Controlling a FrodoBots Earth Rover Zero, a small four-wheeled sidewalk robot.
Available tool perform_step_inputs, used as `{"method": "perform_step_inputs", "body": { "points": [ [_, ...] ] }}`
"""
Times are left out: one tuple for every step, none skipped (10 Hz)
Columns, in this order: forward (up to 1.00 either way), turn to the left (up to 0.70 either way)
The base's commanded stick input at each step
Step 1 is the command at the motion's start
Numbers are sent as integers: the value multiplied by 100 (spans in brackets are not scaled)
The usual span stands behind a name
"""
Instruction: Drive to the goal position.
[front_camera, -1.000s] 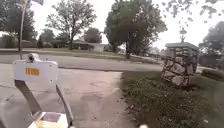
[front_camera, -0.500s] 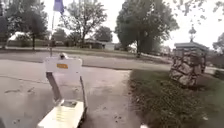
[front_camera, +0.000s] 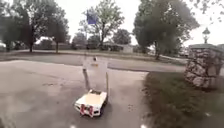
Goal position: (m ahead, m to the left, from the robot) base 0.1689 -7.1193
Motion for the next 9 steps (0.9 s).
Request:
{"method": "perform_step_inputs", "body": {
  "points": [
    [-62, 0],
    [-39, 0],
    [-15, 0],
    [0, 0],
    [11, 5],
    [70, 35],
    [70, 35],
    [70, 35],
    [70, 35]
  ]
}}
